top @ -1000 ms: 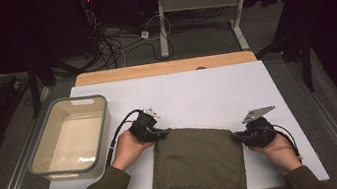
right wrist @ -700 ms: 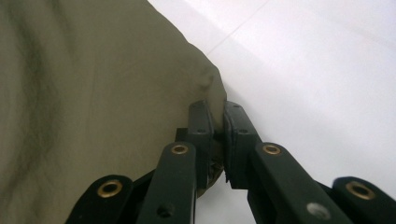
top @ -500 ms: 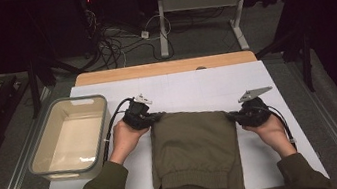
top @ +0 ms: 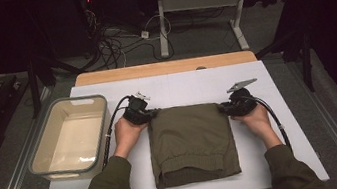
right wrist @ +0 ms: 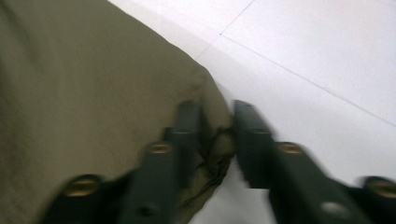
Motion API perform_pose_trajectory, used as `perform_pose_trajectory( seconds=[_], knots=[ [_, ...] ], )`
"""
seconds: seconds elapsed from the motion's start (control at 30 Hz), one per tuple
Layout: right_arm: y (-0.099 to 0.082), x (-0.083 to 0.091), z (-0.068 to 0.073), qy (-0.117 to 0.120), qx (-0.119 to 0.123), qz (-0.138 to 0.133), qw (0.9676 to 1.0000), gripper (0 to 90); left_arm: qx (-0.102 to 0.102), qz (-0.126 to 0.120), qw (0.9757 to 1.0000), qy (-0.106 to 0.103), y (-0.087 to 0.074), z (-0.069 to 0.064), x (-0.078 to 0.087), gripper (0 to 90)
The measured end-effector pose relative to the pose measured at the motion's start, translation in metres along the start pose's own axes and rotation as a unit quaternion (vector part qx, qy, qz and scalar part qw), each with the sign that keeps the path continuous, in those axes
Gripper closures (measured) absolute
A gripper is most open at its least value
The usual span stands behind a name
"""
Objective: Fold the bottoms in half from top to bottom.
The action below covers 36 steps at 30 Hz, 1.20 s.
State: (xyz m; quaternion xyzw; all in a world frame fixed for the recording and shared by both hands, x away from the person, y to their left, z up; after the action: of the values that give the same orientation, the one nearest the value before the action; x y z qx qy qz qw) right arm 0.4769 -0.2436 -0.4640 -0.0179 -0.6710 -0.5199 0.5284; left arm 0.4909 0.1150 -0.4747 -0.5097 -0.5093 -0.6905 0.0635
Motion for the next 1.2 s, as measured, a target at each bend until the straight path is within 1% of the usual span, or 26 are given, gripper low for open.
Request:
perform_pose_trajectory(
  seconds=[0.07,0.13,0.2,0.27,0.33,0.4,0.5,0.57,0.7,0.8,0.87,0.97,1.1,1.2],
  knots=[
    [0.0,0.005,-0.001,0.011,-0.013,-0.01,0.9998,56.1,0.002,0.001,1.0,0.0,-0.001,0.0,-0.001,81.5],
    [-0.001,0.012,0.001,0.017,-0.019,-0.023,0.9994,47.7,0.002,0.001,1.0,0.001,-0.002,0.0,-0.003,81.5],
    [-0.003,0.018,0.004,0.021,-0.018,-0.03,0.9992,42.7,0.0,0.001,1.0,0.002,-0.002,-0.001,-0.003,81.6],
    [-0.006,0.026,0.008,0.026,-0.014,-0.036,0.9989,40.4,-0.001,0.001,1.0,0.003,-0.002,-0.001,-0.003,81.6],
    [-0.008,0.031,0.011,0.032,-0.013,-0.039,0.9986,39.0,0.001,0.001,1.0,0.001,-0.003,0.0,-0.004,81.6],
    [-0.012,0.036,0.015,0.032,-0.005,-0.046,0.9984,38.4,0.003,-0.002,1.0,-0.001,-0.003,0.0,-0.004,81.6],
    [-0.017,0.042,0.022,0.035,0.003,-0.043,0.9984,37.4,0.004,-0.002,1.0,-0.001,-0.004,0.0,-0.004,81.6],
    [-0.022,0.047,0.028,0.042,0.01,-0.048,0.9979,37.0,0.002,-0.001,1.0,0.0,-0.003,0.0,-0.004,81.6],
    [-0.03,0.053,0.039,0.049,0.019,-0.046,0.9976,36.8,0.002,-0.002,1.0,0.003,-0.004,-0.001,-0.004,81.6],
    [-0.039,0.058,0.049,0.057,0.026,-0.046,0.997,36.7,0.001,-0.002,1.0,0.004,-0.004,-0.001,-0.004,81.6],
    [-0.047,0.062,0.059,0.066,0.032,-0.046,0.9963,36.6,0.001,-0.002,1.0,0.004,-0.004,-0.001,-0.004,81.7],
    [-0.056,0.069,0.069,0.077,0.039,-0.048,0.9951,36.6,0.002,-0.003,1.0,0.004,-0.004,-0.001,-0.004,81.7],
    [-0.068,0.073,0.079,0.08,0.044,-0.043,0.9949,36.5,0.003,-0.004,1.0,0.006,-0.004,-0.002,-0.004,81.6],
    [-0.077,0.075,0.086,0.086,0.052,-0.034,0.9944,36.2,0.0,-0.004,0.9999,0.011,-0.004,-0.003,-0.004,81.7]
  ],
)
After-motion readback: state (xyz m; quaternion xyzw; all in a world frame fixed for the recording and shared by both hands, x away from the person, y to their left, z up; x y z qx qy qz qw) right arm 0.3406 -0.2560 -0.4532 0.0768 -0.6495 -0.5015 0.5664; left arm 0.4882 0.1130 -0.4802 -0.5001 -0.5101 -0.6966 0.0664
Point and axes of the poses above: each handheld gripper's, and its own axes: x roughly backward along the jaws, y roughly out of its top, z roughly to its left, the point moved 1 cm from there along -x, roughly forward along the jaws, and after that the axes turned 6 degrees about y, right-handed, at the moved point
